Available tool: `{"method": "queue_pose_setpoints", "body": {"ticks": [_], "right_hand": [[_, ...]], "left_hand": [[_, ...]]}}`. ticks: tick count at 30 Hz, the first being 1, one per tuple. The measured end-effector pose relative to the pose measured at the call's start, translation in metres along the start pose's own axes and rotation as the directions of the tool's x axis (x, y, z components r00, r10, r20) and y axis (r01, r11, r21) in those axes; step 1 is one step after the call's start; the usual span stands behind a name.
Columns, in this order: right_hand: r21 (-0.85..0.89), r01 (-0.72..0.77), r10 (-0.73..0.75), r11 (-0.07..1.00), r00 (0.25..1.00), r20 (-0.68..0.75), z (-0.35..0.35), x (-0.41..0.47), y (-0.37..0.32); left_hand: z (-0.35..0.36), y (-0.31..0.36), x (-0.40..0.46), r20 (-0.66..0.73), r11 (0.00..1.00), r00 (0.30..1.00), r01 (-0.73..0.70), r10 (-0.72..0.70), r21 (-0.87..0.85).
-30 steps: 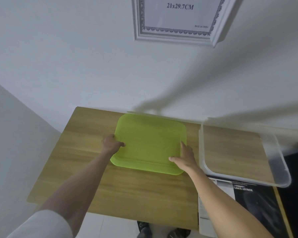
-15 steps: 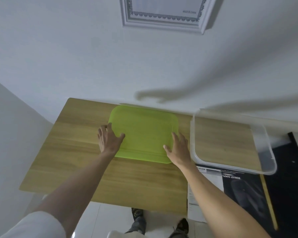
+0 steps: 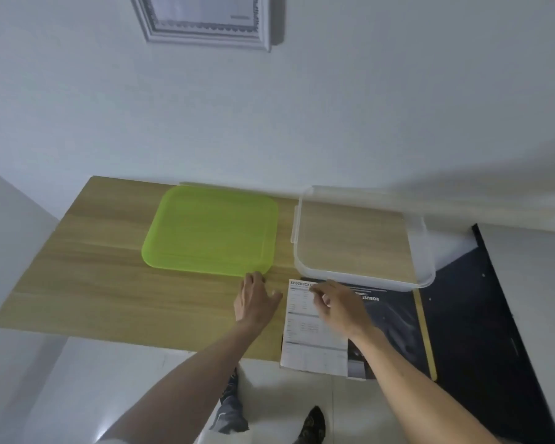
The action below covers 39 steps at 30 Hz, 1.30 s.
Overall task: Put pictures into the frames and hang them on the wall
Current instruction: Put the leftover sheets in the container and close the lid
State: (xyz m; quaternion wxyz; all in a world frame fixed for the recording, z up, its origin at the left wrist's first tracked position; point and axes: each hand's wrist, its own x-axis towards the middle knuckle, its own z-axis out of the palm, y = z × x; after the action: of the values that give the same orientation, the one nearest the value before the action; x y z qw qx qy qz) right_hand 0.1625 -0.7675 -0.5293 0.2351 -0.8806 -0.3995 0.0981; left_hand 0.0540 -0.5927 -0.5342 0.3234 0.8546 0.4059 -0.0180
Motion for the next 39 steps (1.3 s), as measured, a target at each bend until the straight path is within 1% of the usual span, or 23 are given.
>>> {"method": "queue_pose_setpoints", "body": {"ticks": [2,4,8,11,14,18,20,23,25,28,31,35,39], "right_hand": [[-0.053,-0.12,0.121,0.991,0.993,0.01,-0.012,-0.031,0.031],[-0.114,-0.26,0.262,0.959,0.965,0.002,-0.023,-0.06,0.062],[-0.213,-0.52,0.527,0.827,0.849,-0.026,-0.037,-0.105,0.104],[-0.29,-0.612,0.636,0.736,0.772,-0.015,-0.04,-0.127,0.114],[-0.33,-0.623,0.658,0.709,0.753,-0.007,-0.04,-0.131,0.114],[-0.232,-0.701,0.731,0.675,0.678,0.078,-0.049,-0.118,0.107],[-0.211,-0.731,0.758,0.649,0.644,0.099,-0.053,-0.115,0.107],[-0.184,-0.766,0.787,0.616,0.603,0.126,-0.055,-0.115,0.109],[-0.161,-0.781,0.797,0.604,0.588,0.136,-0.056,-0.115,0.112],[-0.134,-0.797,0.808,0.588,0.572,0.142,-0.058,-0.116,0.113],[-0.087,-0.82,0.821,0.566,0.552,0.143,-0.059,-0.117,0.111],[-0.047,-0.832,0.826,0.553,0.54,0.159,-0.063,-0.12,0.11],[0.003,-0.856,0.84,0.517,0.509,0.188,-0.065,-0.129,0.111]], "left_hand": [[0.021,0.01,-0.021,0.063,0.995,0.993,0.095,-0.098,0.036],[0.039,0.018,-0.037,0.084,0.986,0.984,0.154,-0.159,0.07],[0.061,0.033,-0.058,0.067,0.974,0.98,0.176,-0.186,0.141],[0.07,0.038,-0.066,0.06,0.964,0.974,0.205,-0.218,0.168],[0.075,0.045,-0.069,0.062,0.96,0.968,0.231,-0.244,0.16],[0.075,0.052,-0.068,0.074,0.944,0.941,0.325,-0.329,0.065],[0.074,0.049,-0.064,0.09,0.928,0.924,0.373,-0.371,-0.003],[0.072,0.043,-0.063,0.127,0.917,0.914,0.394,-0.385,-0.057],[0.071,0.043,-0.065,0.125,0.925,0.92,0.378,-0.371,-0.043],[0.073,0.048,-0.071,0.093,0.952,0.948,0.307,-0.305,-0.009],[0.073,0.05,-0.077,0.088,0.966,0.963,0.257,-0.254,-0.029],[0.065,0.048,-0.084,0.1,0.96,0.972,0.227,-0.212,-0.167],[0.062,0.034,-0.085,0.212,0.886,0.952,0.285,-0.219,-0.366]]}}
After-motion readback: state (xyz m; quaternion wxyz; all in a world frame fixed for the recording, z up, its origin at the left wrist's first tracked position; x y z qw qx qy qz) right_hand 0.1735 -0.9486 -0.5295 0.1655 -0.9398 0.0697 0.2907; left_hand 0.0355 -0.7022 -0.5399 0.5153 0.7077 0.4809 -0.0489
